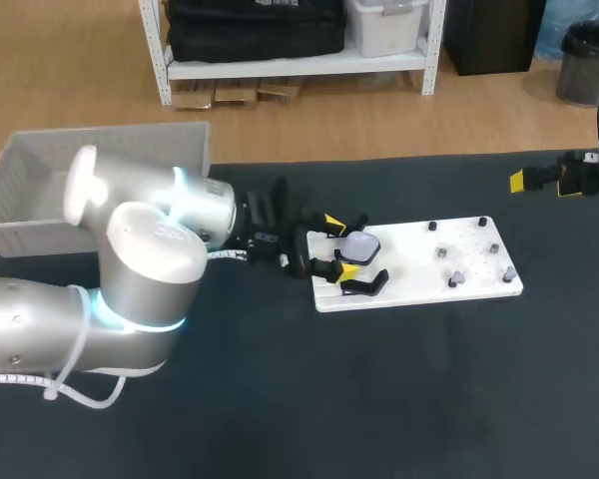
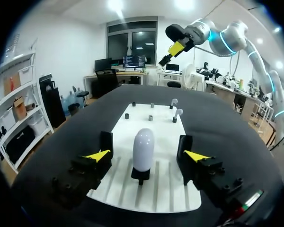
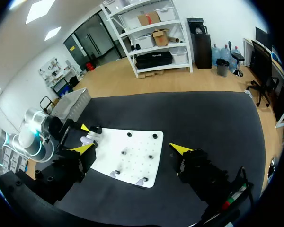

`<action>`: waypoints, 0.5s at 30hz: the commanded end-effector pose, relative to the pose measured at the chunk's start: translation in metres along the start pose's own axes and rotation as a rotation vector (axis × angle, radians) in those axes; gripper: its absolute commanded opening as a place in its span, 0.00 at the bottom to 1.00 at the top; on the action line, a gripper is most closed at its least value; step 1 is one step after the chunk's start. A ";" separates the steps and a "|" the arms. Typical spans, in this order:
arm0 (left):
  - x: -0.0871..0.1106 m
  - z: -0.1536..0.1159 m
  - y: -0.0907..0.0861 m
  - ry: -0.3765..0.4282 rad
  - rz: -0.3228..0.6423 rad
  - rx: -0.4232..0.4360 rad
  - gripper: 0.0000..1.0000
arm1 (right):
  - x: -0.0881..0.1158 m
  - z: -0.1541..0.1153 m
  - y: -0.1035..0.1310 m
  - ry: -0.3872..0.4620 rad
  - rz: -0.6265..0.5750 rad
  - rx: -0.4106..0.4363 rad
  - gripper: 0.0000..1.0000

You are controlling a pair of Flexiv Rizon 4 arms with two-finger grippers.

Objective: Pick up each earbud case from the left stands, insert the matching earbuds, close the lid, and place the case in the box.

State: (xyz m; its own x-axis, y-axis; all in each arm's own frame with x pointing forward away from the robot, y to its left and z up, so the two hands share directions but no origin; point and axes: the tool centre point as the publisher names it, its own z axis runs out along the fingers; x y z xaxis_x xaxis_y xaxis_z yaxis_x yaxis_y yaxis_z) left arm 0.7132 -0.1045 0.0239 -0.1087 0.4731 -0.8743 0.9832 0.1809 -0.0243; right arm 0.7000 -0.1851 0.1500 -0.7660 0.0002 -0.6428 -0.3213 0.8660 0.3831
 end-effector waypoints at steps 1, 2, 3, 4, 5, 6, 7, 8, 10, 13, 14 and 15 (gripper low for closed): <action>0.003 0.009 0.008 -0.011 0.000 0.009 1.00 | 0.000 0.000 0.000 0.000 0.000 0.000 1.00; 0.003 0.010 0.008 -0.016 -0.002 0.011 1.00 | 0.000 0.000 0.000 0.000 0.000 0.000 1.00; 0.003 0.010 0.009 -0.017 -0.003 0.012 1.00 | 0.000 0.000 0.000 0.000 0.000 0.000 1.00; 0.003 0.011 0.009 -0.017 -0.004 0.013 1.00 | 0.000 0.000 0.000 0.000 0.000 0.000 1.00; 0.002 0.012 0.009 -0.018 -0.005 0.016 1.00 | 0.000 0.000 0.000 0.000 0.000 0.000 1.00; 0.002 0.014 0.009 -0.018 -0.006 0.018 1.00 | 0.000 0.000 0.000 0.000 0.000 0.000 1.00; 0.002 0.015 0.009 -0.019 -0.006 0.022 1.00 | 0.000 0.000 0.000 0.000 0.000 0.000 1.00; 0.001 0.016 0.009 -0.020 -0.006 0.025 1.00 | 0.000 0.000 0.000 0.000 0.000 0.000 1.00; 0.001 0.018 0.008 -0.024 -0.005 0.032 1.00 | 0.000 0.000 0.000 0.000 0.000 0.000 1.00; 0.001 0.020 0.007 -0.031 -0.006 0.036 0.99 | 0.000 0.000 0.000 0.000 0.000 0.000 1.00; 0.001 0.021 0.007 -0.032 -0.007 0.037 0.98 | 0.000 0.000 0.000 0.000 0.000 0.000 1.00; 0.001 0.021 0.007 -0.035 -0.008 0.038 0.97 | 0.000 0.000 0.000 0.000 0.000 0.000 1.00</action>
State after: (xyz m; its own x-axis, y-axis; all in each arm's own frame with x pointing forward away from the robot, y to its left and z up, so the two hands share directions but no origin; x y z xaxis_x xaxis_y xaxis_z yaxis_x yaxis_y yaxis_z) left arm 0.7204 -0.1194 0.0169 -0.1179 0.4526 -0.8839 0.9866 0.1546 -0.0524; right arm 0.7000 -0.1851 0.1500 -0.7660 0.0002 -0.6428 -0.3213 0.8660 0.3831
